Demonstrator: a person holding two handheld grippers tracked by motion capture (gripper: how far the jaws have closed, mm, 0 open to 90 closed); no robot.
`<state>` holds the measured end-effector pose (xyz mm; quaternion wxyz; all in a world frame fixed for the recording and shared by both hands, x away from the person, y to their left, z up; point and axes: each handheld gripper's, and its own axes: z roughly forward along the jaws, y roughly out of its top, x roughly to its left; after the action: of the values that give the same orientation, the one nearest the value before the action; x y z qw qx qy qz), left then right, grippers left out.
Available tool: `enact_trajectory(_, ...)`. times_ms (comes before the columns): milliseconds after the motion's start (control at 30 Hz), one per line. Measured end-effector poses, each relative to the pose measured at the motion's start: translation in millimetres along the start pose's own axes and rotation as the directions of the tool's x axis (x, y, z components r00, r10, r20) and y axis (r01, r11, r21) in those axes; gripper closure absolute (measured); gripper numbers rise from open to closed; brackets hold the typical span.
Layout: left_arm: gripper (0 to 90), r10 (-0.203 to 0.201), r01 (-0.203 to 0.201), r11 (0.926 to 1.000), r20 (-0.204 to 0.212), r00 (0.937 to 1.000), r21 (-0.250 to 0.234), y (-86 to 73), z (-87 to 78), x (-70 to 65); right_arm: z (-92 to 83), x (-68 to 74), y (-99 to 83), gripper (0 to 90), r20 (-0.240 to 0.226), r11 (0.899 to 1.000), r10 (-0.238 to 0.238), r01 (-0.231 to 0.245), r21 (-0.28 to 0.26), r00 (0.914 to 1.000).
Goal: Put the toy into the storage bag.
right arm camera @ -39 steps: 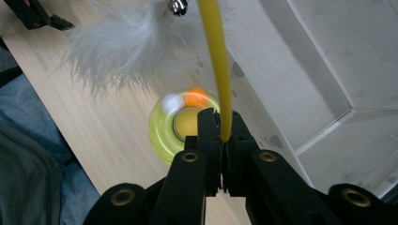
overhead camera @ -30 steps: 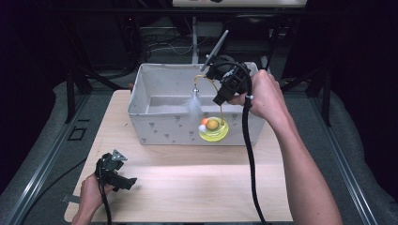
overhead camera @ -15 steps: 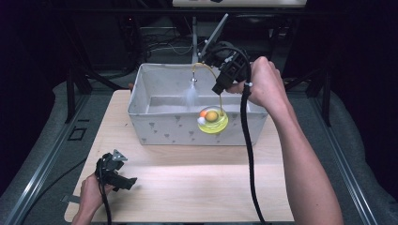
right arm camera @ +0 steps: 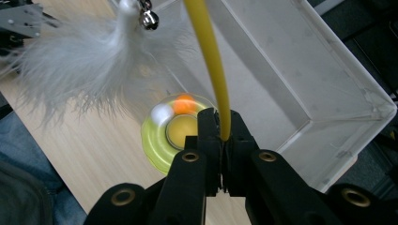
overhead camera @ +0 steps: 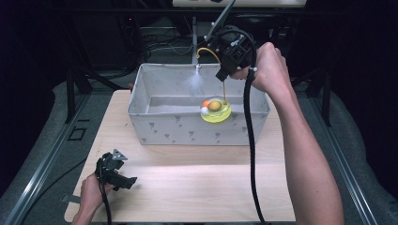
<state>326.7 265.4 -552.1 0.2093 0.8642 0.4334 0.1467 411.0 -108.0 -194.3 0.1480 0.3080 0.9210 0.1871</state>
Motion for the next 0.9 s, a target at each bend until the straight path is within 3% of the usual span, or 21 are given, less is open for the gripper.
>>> enact_trajectory(400, 0.1, 0.001, -0.001, 1.0000, 0.002, 1.0000, -0.004, 0.1, -0.3, 0.1, 6.7, -25.8, 2.0, 88.2, 0.000, 0.998, 0.067, -0.067, 0.006, 0.9978)
enact_trajectory(467, 0.1, 0.002, -0.002, 1.0000, 0.001, 1.0000, -0.003, 0.1, 0.0, -0.5, 8.1, -31.5, 3.8, 88.2, 0.007, 0.996, 0.094, -0.094, 0.006, 0.9955)
enact_trajectory(900, 0.1, -0.006, 0.006, 1.0000, 0.007, 1.0000, -0.007, -0.5, -0.7, 0.5, 7.9, -54.4, 13.2, 88.2, 0.048, 0.988, 0.150, -0.149, -0.025, 0.9875)
